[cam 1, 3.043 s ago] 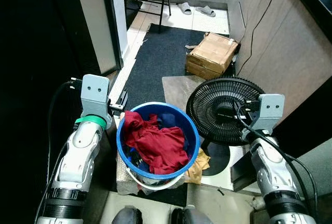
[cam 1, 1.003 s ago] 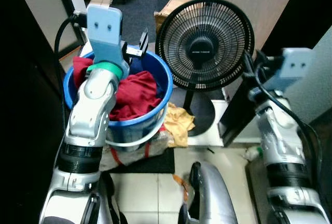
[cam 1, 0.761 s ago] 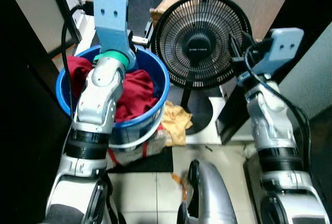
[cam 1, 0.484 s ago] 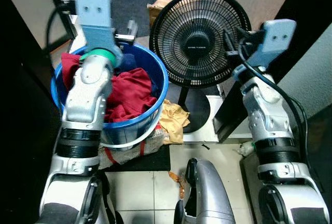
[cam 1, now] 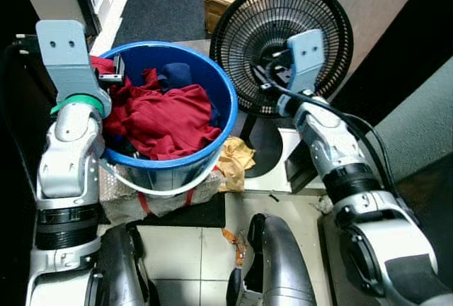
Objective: Clothes washing
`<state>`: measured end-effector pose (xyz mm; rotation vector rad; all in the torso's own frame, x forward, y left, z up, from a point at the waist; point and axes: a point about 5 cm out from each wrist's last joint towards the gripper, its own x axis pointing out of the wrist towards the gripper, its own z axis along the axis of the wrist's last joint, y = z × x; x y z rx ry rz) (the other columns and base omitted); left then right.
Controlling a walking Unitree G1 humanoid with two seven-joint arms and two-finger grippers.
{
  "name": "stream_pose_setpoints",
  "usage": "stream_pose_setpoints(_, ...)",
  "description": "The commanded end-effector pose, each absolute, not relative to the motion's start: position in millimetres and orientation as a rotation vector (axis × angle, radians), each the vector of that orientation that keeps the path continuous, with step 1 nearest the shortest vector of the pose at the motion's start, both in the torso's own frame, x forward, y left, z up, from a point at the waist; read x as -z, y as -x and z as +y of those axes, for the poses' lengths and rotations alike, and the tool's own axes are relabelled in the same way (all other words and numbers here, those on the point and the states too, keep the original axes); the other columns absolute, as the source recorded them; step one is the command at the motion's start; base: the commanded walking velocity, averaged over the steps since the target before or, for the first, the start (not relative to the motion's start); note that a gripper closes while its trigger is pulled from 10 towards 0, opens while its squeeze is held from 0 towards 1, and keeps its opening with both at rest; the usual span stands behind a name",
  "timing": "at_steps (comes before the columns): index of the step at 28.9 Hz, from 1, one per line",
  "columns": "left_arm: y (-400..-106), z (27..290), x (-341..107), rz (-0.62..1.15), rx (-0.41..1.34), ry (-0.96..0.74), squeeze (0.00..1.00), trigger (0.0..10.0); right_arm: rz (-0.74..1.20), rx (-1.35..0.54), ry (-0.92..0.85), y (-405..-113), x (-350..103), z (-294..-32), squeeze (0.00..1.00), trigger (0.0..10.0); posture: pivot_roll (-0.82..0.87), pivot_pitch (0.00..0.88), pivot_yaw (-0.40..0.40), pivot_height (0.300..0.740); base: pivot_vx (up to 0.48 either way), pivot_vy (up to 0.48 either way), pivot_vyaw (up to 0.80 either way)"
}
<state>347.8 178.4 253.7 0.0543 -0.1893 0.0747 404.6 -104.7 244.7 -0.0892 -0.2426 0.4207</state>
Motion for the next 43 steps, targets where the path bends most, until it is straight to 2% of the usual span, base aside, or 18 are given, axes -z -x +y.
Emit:
stream_pose_setpoints(1, -351, 157, -255, -0.203, 0.052, -0.048, 0.00, 10.0, -0.252, -0.412, 0.089, -406, -247, -105, 0.00, 10.0, 0.12, 0.197, -0.126, 0.450, 0.000, 0.000, 0.00)
stream_pose_setpoints(5, -359, 133, -274, -0.255, 0.199, -0.037, 0.00, 10.0, -0.313, -0.480, 0.115, -404, -262, -97, 0.00, 10.0, 0.10, 0.180, -0.120, 0.450, 0.000, 0.000, 0.00)
stream_pose_setpoints(14, -369, 119, -274, -0.242, 0.226, -0.054, 0.00, 10.0, -0.321, -0.482, 0.139, -408, -270, -95, 0.00, 10.0, 0.06, 0.163, -0.106, 0.450, 0.000, 0.000, 0.00)
stream_pose_setpoints(20, -365, 136, -270, -0.248, 0.199, -0.031, 0.00, 10.0, -0.296, -0.584, 0.120, -406, -267, -91, 0.00, 10.0, 0.06, 0.161, -0.094, 0.450, 0.000, 0.000, 0.00)
stream_pose_setpoints(24, -355, 147, -271, -0.258, 0.192, 0.004, 0.00, 10.0, -0.310, -0.582, 0.122, -407, -273, -85, 0.00, 10.0, 0.07, 0.155, -0.085, 0.450, 0.000, 0.000, 0.00)
stream_pose_setpoints(27, -347, 158, -271, -0.270, 0.164, 0.005, 0.00, 10.0, -0.318, -0.600, 0.164, -407, -280, -70, 0.00, 10.0, 0.08, 0.152, -0.097, 0.450, 0.000, 0.000, 0.00)
stream_pose_setpoints(30, -337, 177, -271, -0.284, 0.104, 0.000, 0.00, 10.0, -0.302, -0.670, 0.219, -404, -284, -43, 0.00, 10.0, 0.09, 0.147, -0.113, 0.450, 0.000, 0.000, 0.00)
stream_pose_setpoints(32, -337, 177, -271, -0.284, 0.104, 0.000, 0.00, 10.0, -0.302, -0.670, 0.219, -404, -284, -43, 0.00, 10.0, 0.09, 0.147, -0.113, 0.450, 0.000, 0.000, 0.00)
stream_pose_setpoints(34, -327, 193, -270, -0.299, 0.063, 0.016, 0.00, 10.0, -0.276, -0.756, 0.225, -399, -285, -20, 0.00, 10.0, 0.09, 0.140, -0.145, 0.450, 0.000, 0.000, 0.00)
stream_pose_setpoints(37, -321, 203, -268, -0.302, 0.035, 0.023, 0.00, 10.0, -0.235, -0.805, 0.231, -396, -280, -7, 0.00, 10.0, 0.09, 0.137, -0.156, 0.450, 0.000, 0.000, 0.00)
stream_pose_setpoints(43, -316, 201, -266, -0.298, 0.038, 0.036, 0.00, 10.0, -0.152, -0.834, 0.279, -394, -263, 3, 0.00, 10.0, 0.08, 0.144, -0.163, 0.450, 0.000, 0.000, 0.00)
